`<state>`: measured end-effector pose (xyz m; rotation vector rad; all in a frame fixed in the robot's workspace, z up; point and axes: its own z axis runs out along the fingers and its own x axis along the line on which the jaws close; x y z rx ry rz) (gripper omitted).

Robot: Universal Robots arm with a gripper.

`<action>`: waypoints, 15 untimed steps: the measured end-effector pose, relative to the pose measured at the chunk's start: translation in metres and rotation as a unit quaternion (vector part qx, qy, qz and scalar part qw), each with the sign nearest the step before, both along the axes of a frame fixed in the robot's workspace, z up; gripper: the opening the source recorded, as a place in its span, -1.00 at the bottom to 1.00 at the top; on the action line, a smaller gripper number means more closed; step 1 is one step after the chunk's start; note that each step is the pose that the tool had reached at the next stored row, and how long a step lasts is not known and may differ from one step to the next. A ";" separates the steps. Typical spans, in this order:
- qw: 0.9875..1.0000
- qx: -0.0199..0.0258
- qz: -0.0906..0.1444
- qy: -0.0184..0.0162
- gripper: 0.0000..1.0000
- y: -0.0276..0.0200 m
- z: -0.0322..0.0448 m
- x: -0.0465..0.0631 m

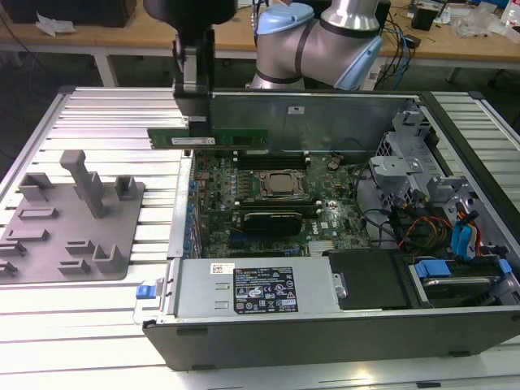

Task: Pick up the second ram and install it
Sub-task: 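Pick up the second ram and move it above second insertion slot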

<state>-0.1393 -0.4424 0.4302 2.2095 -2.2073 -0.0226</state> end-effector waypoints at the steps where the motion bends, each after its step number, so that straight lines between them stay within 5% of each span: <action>1: 1.000 0.000 0.000 0.001 -0.82 0.0000 -0.0009 0.006; 4: 1.000 0.000 0.000 0.001 -0.82 0.0000 -0.0028 0.019; 10: 1.000 0.000 0.000 0.002 -0.82 0.0016 -0.0085 0.060; 15: 1.000 -0.001 0.000 0.002 -0.82 0.0168 -0.0240 0.074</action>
